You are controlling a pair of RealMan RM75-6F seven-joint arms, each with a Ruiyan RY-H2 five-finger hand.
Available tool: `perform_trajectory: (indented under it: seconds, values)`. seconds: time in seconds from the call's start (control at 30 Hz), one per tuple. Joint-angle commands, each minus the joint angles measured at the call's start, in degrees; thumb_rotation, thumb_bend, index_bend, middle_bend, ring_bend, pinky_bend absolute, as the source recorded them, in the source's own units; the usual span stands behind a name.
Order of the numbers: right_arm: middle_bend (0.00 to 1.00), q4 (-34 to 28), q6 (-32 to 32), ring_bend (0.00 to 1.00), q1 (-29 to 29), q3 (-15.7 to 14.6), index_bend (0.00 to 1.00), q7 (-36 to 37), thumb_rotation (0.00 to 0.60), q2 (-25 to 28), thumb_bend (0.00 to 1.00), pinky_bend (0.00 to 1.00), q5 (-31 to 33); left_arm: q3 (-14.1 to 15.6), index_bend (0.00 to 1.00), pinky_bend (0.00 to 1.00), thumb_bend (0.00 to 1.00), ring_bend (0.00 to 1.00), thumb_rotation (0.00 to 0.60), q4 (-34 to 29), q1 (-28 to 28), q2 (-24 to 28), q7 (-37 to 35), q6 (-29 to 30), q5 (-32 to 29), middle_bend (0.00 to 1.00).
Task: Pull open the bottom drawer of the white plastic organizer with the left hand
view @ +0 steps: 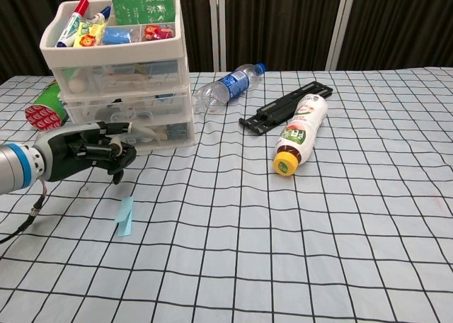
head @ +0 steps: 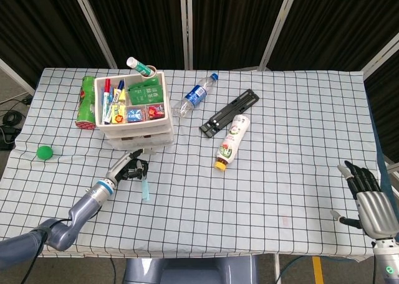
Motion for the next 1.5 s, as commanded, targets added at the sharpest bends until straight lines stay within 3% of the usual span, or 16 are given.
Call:
perform_trajectory:
  seconds: [0.03,0.2,0.3,0.37,0.6,0.7,1.07,1.5]
  values:
    - [0.00,-0.10,0.15,0.00,-0.07,-0.03,0.04,0.08,0.600,0.07,0.03,0.00,-0.11,0.63,0.25,0.60,1.00,0.72,0.600,-0.86,1.01,0.56,-0.27,1.44,0.44,0.68]
    - [0.00,-0.18,0.34,0.00,-0.14,0.01,0.04,0.22,0.600,0.17,0.03,0.00,-0.13,2.06,0.21,0.60,1.00,0.72,0.600,-1.85,3.09,1.61,3.54,5.54,1.72,0.68]
    - [0.00,-0.24,0.34,0.00,-0.15,-0.04,0.04,0.20,0.600,0.17,0.03,0.00,-0.21,2.34,0.15,0.60,1.00,0.72,0.600,-2.65,4.56,2.20,13.32,8.77,1.00,0.68]
    - [0.00,-0.28,0.35,0.00,-0.16,-0.10,0.04,0.15,0.600,0.15,0.03,0.00,-0.31,2.01,0.13,0.60,1.00,0.72,0.600,-3.74,5.48,2.67,23.50,10.97,-0.64,0.68]
    - [0.00,-0.41,0.33,0.00,-0.16,-0.23,0.04,-0.07,0.600,0.08,0.03,0.00,-0.55,0.58,0.10,0.60,1.00,0.72,0.600,-9.57,6.95,3.89,51.13,16.11,-6.49,0.69]
    - [0.00,-0.43,0.45,0.00,-0.21,-0.24,0.04,0.00,0.600,0.11,0.03,0.00,-0.60,-0.25,0.10,0.61,1.00,0.72,0.600,-14.44,6.98,5.56,57.46,16.72,-8.79,0.69]
    - [0.00,-0.41,0.64,0.00,-0.25,-0.15,0.04,0.91,0.600,0.50,0.03,0.00,-0.60,-1.57,0.12,0.61,1.00,0.73,0.600,-21.96,7.10,8.66,67.58,18.75,-12.04,0.70]
    - [0.00,-0.50,0.53,0.00,-0.26,-0.20,0.04,0.34,0.600,0.35,0.03,0.00,-0.55,-3.62,0.17,0.61,1.00,0.73,0.600,-22.35,6.41,9.07,73.12,17.42,-20.16,0.70]
